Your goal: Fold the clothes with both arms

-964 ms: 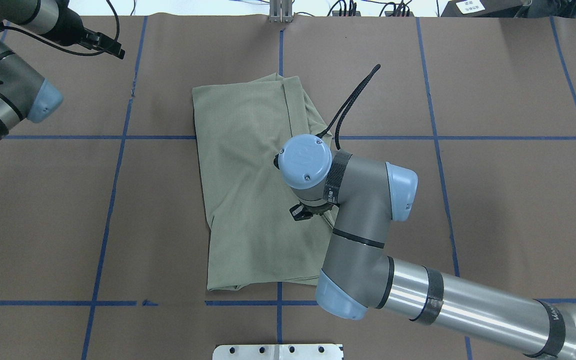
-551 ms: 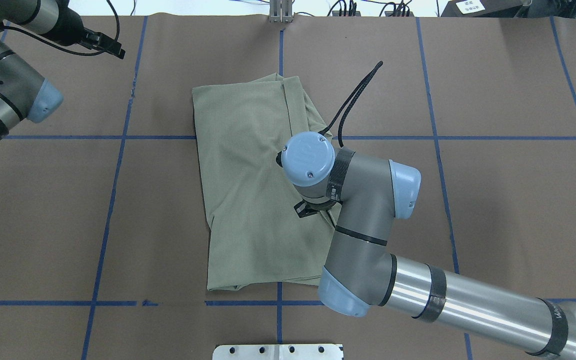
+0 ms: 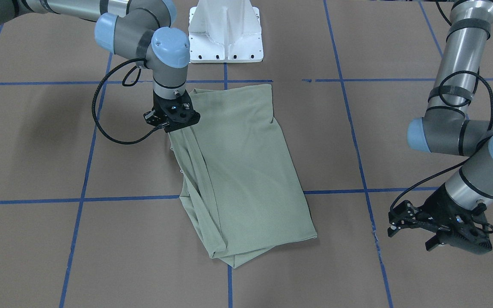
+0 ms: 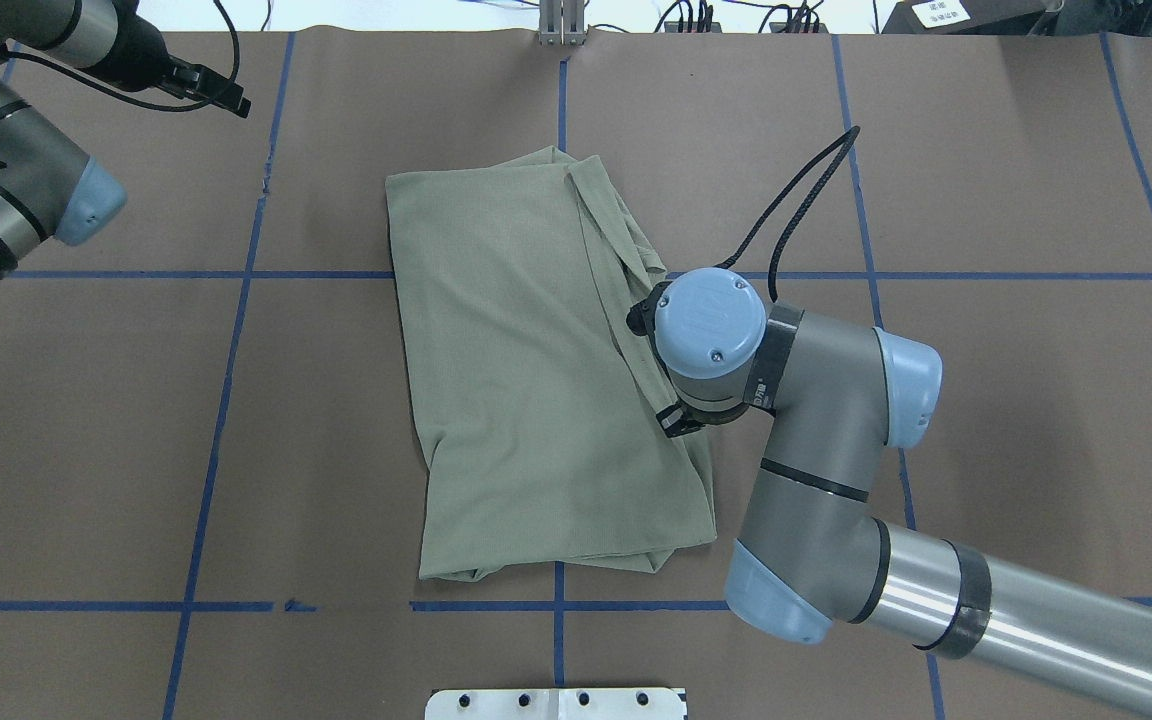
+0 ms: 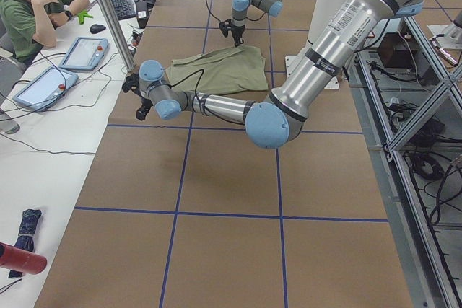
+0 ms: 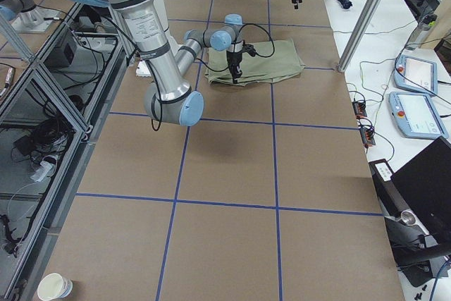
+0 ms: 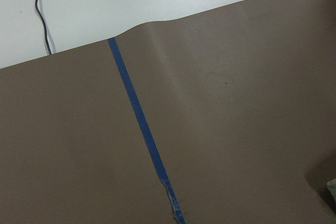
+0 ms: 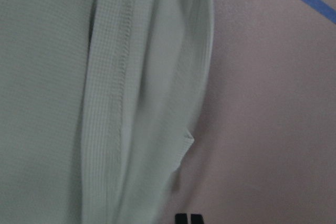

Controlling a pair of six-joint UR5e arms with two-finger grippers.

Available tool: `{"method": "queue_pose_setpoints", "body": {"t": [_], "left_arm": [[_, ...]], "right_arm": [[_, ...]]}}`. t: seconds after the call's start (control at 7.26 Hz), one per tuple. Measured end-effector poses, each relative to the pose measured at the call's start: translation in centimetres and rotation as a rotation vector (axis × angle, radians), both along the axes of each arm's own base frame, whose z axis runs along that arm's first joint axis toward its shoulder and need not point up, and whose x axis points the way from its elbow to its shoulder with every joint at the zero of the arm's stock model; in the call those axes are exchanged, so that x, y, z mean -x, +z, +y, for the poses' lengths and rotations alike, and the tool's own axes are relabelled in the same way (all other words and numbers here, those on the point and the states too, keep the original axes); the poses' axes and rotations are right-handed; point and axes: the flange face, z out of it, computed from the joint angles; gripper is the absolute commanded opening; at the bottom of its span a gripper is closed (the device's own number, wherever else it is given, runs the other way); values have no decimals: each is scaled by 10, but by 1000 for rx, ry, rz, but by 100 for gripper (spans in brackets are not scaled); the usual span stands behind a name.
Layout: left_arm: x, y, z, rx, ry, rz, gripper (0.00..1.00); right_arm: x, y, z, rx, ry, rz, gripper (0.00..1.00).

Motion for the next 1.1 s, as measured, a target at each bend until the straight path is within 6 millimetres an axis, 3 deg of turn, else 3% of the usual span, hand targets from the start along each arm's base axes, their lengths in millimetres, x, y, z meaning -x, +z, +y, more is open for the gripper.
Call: {"method": "queue_pose_setpoints", "body": {"t": [0.28, 0.55, 0.69, 1.1], "left_arm": [[0, -1, 1, -2, 1, 1, 100], [0, 1, 2, 0, 2, 1, 100], [0, 2, 2, 1, 2, 0, 100], [0, 5, 3, 4, 2, -1, 100]], "right_arm": [[-6, 3, -4, 4, 18, 0, 100], [-9, -16, -20, -2, 43, -30, 100], [3, -27, -24, -1, 36, -40, 100], [45, -37, -10, -8, -12, -35, 81]]}}
